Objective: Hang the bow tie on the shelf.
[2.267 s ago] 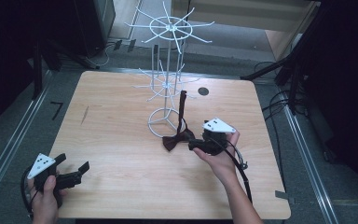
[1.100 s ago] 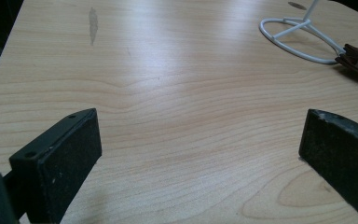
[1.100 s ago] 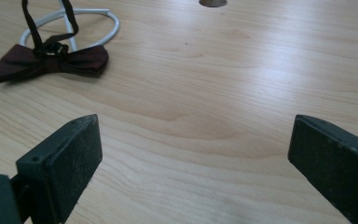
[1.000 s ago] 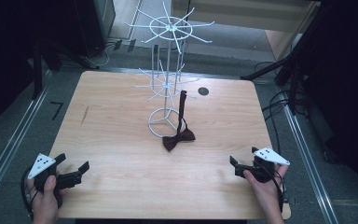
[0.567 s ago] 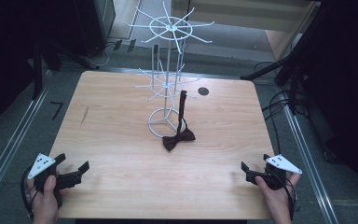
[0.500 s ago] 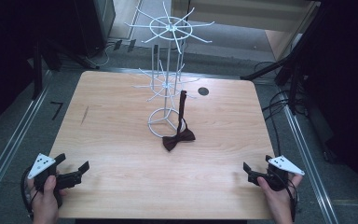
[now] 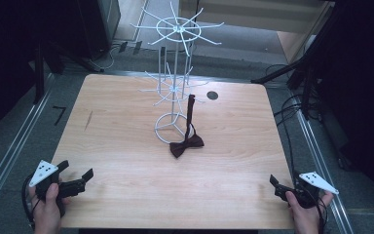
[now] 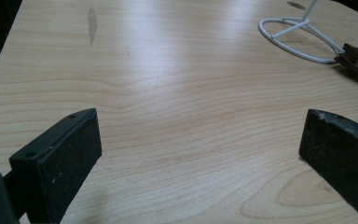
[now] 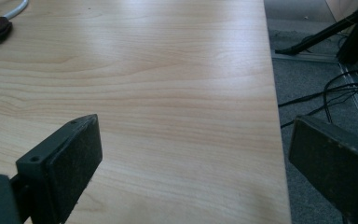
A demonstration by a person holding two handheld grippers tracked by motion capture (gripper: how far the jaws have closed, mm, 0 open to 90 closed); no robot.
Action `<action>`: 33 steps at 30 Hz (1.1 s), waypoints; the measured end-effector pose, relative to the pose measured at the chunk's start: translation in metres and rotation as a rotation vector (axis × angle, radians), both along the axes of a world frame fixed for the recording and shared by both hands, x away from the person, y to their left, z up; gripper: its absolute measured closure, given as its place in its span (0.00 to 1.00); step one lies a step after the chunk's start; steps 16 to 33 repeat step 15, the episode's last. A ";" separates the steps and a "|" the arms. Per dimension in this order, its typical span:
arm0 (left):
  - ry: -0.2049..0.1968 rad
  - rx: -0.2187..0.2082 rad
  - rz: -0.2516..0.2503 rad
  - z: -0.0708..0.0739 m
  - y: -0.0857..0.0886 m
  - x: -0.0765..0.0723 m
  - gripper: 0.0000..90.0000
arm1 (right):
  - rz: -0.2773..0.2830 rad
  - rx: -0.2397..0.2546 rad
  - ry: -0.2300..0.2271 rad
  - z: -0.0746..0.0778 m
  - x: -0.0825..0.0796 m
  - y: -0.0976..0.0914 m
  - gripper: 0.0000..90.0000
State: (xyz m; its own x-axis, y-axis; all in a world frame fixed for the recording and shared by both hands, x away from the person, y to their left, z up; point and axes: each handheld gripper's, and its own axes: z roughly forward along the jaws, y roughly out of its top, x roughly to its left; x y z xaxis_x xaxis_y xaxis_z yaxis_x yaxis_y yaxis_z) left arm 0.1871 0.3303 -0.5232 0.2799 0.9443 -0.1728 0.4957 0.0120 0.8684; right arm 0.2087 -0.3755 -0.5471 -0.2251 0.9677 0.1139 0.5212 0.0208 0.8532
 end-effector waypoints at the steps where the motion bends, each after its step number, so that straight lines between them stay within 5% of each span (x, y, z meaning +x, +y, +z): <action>1: 0.001 0.000 0.000 0.000 0.000 0.000 0.00 | 0.000 0.000 0.000 0.000 0.000 0.000 0.03; 33: 0.008 0.009 -0.007 0.000 -0.001 0.001 0.00 | -0.023 -0.024 -0.013 -0.004 -0.002 0.002 0.05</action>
